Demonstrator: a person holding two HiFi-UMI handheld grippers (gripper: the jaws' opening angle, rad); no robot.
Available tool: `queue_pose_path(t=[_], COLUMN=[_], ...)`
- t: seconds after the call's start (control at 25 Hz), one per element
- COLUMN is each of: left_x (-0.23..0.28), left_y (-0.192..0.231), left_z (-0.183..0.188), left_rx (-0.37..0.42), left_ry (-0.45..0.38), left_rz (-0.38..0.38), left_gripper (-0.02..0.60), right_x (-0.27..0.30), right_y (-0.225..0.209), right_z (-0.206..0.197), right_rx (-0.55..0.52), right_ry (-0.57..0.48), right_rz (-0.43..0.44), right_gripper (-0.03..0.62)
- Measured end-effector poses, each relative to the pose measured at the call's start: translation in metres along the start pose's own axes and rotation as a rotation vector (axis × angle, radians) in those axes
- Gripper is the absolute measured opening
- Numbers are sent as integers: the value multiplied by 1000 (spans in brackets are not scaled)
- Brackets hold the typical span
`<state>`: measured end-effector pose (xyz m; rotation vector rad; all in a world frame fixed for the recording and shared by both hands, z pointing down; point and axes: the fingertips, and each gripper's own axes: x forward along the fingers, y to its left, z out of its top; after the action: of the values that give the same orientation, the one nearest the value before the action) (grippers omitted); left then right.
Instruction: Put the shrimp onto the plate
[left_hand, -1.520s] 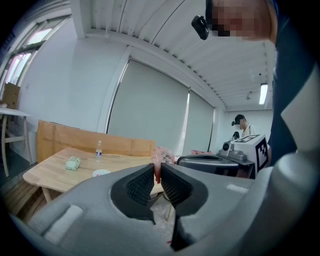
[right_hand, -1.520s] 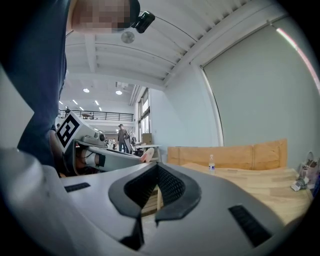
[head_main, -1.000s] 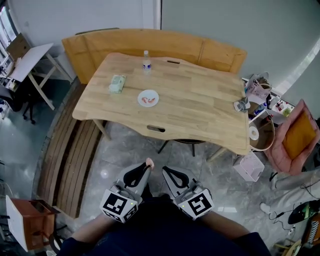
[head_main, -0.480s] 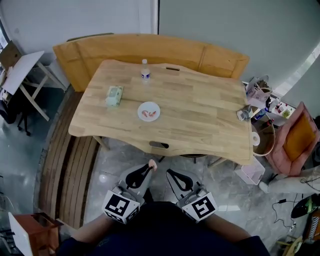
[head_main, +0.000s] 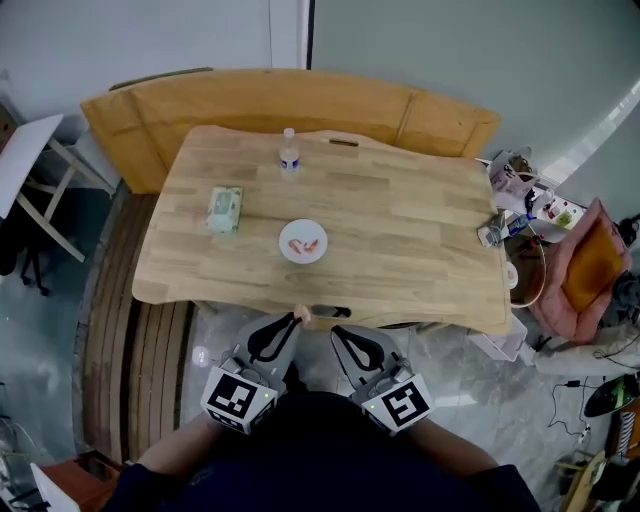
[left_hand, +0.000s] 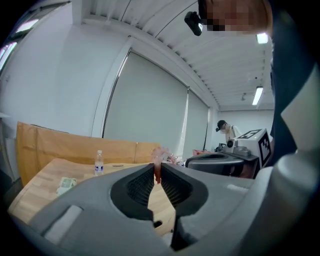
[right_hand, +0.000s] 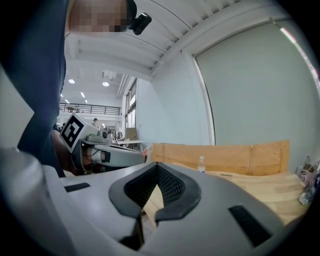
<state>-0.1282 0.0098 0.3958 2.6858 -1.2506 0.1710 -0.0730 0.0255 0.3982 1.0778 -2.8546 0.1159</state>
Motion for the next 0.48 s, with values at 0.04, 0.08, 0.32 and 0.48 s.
queue_pose_path(t=[0.04,0.08,0.32,0.48], left_x=[2,5,21,36], left_y=[8,16,48,57], left_z=[2,4,6,4], left_rx=[4,9,15,8], left_ry=[-2,-3,8,22], left_rz=[-9,-18,-51,-49], left_gripper=[44,44,44,44], right_x=[8,15,46,54], right_y=[-2,-4,-17,-30], right_z=[1,1,8,9], right_rx=[0,1,9,18], right_ry=[1,2,-7,4], right_rz=[-9,-20,-68,-69], right_gripper=[9,9,9,9])
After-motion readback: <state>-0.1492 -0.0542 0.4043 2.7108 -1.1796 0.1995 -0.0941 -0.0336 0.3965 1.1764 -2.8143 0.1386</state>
